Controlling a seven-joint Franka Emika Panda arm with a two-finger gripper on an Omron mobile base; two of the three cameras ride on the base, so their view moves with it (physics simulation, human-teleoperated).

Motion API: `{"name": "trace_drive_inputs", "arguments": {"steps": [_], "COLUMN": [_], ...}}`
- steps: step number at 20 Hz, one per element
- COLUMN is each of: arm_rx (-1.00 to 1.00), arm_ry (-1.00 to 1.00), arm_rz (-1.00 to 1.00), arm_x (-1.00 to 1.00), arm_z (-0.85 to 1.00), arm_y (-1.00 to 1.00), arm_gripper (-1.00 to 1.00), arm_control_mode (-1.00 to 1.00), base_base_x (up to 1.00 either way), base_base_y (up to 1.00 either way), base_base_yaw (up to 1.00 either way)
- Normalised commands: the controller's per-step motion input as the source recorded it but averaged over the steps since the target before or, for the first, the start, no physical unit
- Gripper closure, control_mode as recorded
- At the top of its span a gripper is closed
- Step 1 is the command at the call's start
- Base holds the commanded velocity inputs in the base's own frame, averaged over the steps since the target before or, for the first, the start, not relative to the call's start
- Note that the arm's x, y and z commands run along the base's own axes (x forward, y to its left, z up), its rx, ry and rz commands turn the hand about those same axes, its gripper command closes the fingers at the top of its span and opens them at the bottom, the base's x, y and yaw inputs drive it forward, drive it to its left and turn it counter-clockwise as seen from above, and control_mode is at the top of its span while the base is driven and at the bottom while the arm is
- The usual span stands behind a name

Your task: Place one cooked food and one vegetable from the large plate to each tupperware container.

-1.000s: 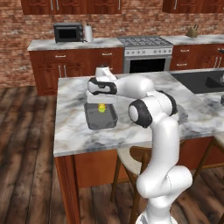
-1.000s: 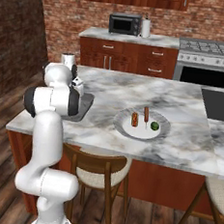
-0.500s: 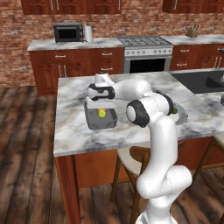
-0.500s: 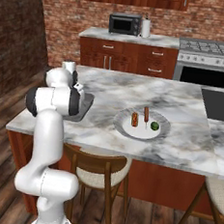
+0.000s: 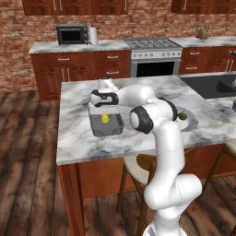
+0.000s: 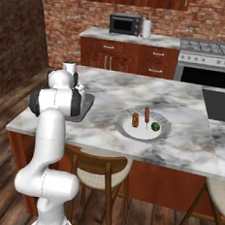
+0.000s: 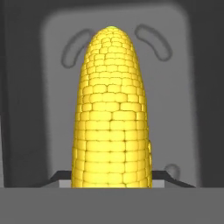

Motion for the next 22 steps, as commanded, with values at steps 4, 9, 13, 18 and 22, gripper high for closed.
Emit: {"name": "trace_drive_inputs", "arguments": {"steps": [4,9,13,18,22], "arm_rx": [0.00,0.00,0.00,0.00,0.00], "arm_ry": [0.00,0.00,-0.04,-0.07,0.00], "arm_rz": [0.02,0.01,0.01,0.00,0.00], "arm_x": [0.10,0.00,0.04,0.04,0.00], "arm_z": [-0.23,-0.34,-0.31,-0.02,0.00], "arm_y": [0.18,0.06,0.00,0.00,0.00], "arm_gripper": [1.00,1.00,1.00,1.00,-1.00], "arm_control_mode": [-1.00,-1.00,-1.00,-1.00,-1.00], "base_base_x": [0.00,0.00,0.00,0.00,0.00], "base_base_y": [0.00,0.00,0.00,0.00,0.00], "base_base_yaw": [0.00,0.00,0.00,0.00,0.00]}}
